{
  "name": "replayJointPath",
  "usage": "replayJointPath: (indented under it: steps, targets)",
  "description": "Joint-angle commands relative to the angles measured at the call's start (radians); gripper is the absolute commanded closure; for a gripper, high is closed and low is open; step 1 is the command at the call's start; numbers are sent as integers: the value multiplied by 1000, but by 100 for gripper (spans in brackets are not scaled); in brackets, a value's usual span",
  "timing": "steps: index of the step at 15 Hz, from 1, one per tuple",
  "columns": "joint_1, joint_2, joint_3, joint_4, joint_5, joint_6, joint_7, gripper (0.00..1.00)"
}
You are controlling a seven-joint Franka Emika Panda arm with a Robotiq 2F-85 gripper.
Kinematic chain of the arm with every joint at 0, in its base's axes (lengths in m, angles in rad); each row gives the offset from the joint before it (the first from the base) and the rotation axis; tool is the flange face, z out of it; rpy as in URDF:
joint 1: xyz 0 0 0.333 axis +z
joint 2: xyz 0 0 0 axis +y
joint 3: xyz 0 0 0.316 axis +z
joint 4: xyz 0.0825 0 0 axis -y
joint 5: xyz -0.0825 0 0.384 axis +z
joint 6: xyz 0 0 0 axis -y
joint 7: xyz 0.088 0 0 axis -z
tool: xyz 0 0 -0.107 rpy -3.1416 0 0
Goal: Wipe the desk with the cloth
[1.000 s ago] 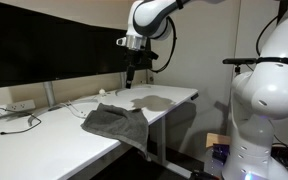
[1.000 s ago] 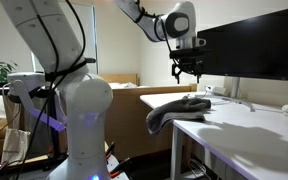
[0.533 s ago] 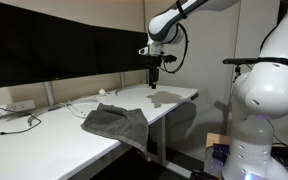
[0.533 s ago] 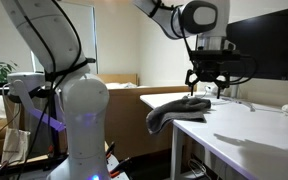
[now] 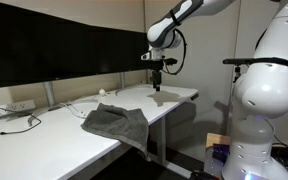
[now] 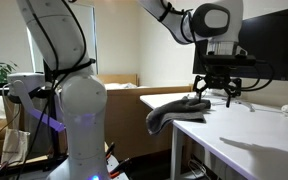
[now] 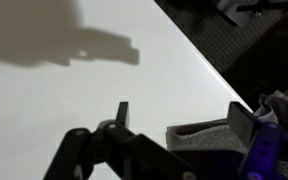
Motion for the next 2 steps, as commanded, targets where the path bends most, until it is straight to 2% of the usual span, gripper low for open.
replayJointPath:
  steps: [1, 2]
  targets:
    - [-25, 6, 25, 2, 9, -1, -7, 0]
    - [-25, 6, 25, 2, 9, -2, -7, 0]
